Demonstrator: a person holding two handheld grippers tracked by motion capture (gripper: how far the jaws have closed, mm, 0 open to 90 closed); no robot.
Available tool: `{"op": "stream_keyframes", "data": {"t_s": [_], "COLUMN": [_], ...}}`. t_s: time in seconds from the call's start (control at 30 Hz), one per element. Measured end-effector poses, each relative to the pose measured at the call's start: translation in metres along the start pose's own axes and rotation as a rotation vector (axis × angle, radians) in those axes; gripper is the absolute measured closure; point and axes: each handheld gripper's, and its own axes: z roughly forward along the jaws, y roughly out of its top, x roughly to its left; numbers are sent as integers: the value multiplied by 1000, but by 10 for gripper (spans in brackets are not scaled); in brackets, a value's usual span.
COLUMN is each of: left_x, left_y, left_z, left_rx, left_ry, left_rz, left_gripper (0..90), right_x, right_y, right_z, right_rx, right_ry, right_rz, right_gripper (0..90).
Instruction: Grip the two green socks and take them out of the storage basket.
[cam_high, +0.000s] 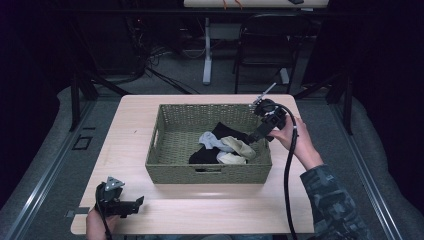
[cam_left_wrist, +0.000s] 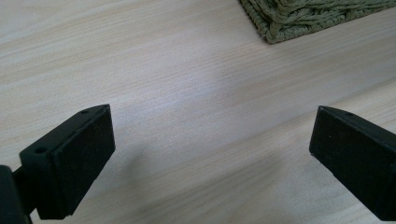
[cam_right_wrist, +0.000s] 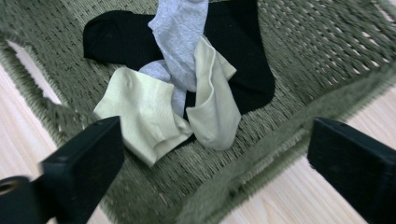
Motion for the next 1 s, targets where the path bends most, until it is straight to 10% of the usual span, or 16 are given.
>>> {"op": "stream_keyframes", "data": {"t_s": [1.0], "left_x": [0], "left_y": [0], "left_z": [0], "left_rx": [0], "left_ry": [-3], "left_rz": [1], "left_gripper": [1], "right_x": [2], "right_y": [29], "right_z": [84], "right_rx": [193], "right_ry": [-1], "right_rz": [36], "right_gripper": [467]}}
